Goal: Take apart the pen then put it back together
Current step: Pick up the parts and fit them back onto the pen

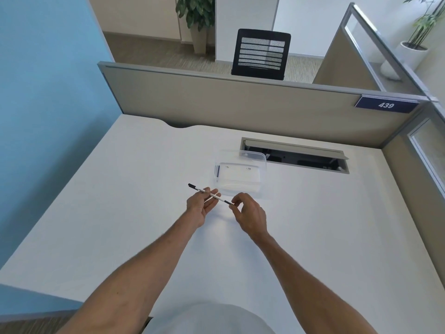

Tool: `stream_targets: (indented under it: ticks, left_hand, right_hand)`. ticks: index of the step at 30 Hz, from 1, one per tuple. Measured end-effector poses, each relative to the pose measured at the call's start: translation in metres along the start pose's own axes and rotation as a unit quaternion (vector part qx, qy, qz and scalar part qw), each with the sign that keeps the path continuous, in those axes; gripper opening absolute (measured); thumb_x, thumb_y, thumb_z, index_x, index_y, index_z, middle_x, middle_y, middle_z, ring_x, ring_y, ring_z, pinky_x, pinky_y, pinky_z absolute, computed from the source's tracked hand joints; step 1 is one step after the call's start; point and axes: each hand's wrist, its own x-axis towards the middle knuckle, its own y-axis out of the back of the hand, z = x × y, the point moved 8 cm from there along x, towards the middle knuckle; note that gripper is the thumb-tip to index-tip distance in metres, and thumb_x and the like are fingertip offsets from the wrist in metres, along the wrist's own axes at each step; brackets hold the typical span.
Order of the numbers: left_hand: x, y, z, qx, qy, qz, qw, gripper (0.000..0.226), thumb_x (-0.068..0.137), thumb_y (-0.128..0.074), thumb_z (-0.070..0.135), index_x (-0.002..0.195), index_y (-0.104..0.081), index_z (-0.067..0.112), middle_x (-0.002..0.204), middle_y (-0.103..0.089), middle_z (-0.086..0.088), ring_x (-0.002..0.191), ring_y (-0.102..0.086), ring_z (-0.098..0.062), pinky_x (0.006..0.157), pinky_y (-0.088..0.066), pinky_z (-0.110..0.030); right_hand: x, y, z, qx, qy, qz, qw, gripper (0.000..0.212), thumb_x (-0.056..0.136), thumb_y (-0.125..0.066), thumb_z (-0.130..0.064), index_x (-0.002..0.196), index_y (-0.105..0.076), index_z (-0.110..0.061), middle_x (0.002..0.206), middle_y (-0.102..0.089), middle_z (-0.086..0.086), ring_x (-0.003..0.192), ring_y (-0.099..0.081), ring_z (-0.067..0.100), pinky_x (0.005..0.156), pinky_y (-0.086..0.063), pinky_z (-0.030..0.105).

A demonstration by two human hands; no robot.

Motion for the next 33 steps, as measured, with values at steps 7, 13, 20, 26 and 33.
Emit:
stream_targets:
  ticks: [7, 13, 20, 26, 33]
  left_hand:
    - [0.001, -0.001, 0.0, -0.003, -0.006, -0.003, 1.0, 0.02, 0.106, -0.062, 0.003, 0.126, -0.065, 0.001, 0.128, -0.078, -0.021, 0.091, -0.081, -0.028, 0.079, -0.068, -0.033]
    - [-0.005, -0.007, -0.001, 0.003, 0.004, -0.011, 1.0, 0.019, 0.107, -0.061, 0.004, 0.126, -0.065, 0.002, 0.13, -0.077, -0.021, 0.117, -0.076, -0.038, 0.078, -0.069, -0.032]
    - [-0.005, -0.01, -0.001, 0.022, 0.013, -0.026, 0.999, 0.011, 0.107, -0.061, 0.003, 0.116, -0.067, 0.004, 0.129, -0.078, -0.02, 0.111, -0.078, -0.037, 0.081, -0.068, -0.033]
    - [-0.003, -0.009, 0.004, 0.032, 0.01, -0.031, 0.999, 0.008, 0.106, -0.063, 0.005, 0.112, -0.069, 0.006, 0.126, -0.079, -0.019, 0.102, -0.08, -0.033, 0.082, -0.068, -0.034]
    - [-0.007, -0.014, 0.0, 0.04, 0.012, -0.037, 0.998, 0.009, 0.107, -0.065, 0.011, 0.112, -0.071, 0.006, 0.125, -0.08, -0.018, 0.114, -0.078, -0.037, 0.085, -0.068, -0.035]
  right_hand:
    - [-0.002, 0.0, -0.005, 0.0, 0.002, -0.002, 1.0, 0.03, 0.095, -0.077, -0.015, 0.108, -0.059, -0.035, 0.111, -0.069, -0.023, 0.071, -0.063, 0.011, 0.063, -0.051, 0.032]
    - [0.001, -0.001, -0.006, 0.01, -0.003, -0.002, 1.0, 0.028, 0.097, -0.074, -0.014, 0.106, -0.057, -0.034, 0.11, -0.069, -0.024, 0.071, -0.062, 0.011, 0.063, -0.048, 0.031]
    - [0.003, -0.001, -0.005, 0.009, -0.015, 0.002, 1.0, 0.025, 0.097, -0.074, -0.02, 0.106, -0.056, -0.035, 0.108, -0.071, -0.026, 0.072, -0.063, 0.012, 0.066, -0.052, 0.033]
    - [0.0, 0.002, -0.003, -0.001, -0.016, -0.001, 1.0, 0.02, 0.097, -0.076, -0.034, 0.106, -0.058, -0.037, 0.105, -0.07, -0.025, 0.071, -0.061, 0.007, 0.06, -0.04, 0.025]
    - [-0.001, 0.002, -0.001, 0.023, -0.026, 0.004, 0.999, 0.012, 0.1, -0.073, -0.035, 0.1, -0.06, -0.036, 0.101, -0.072, -0.024, 0.07, -0.063, 0.004, 0.061, -0.041, 0.026]
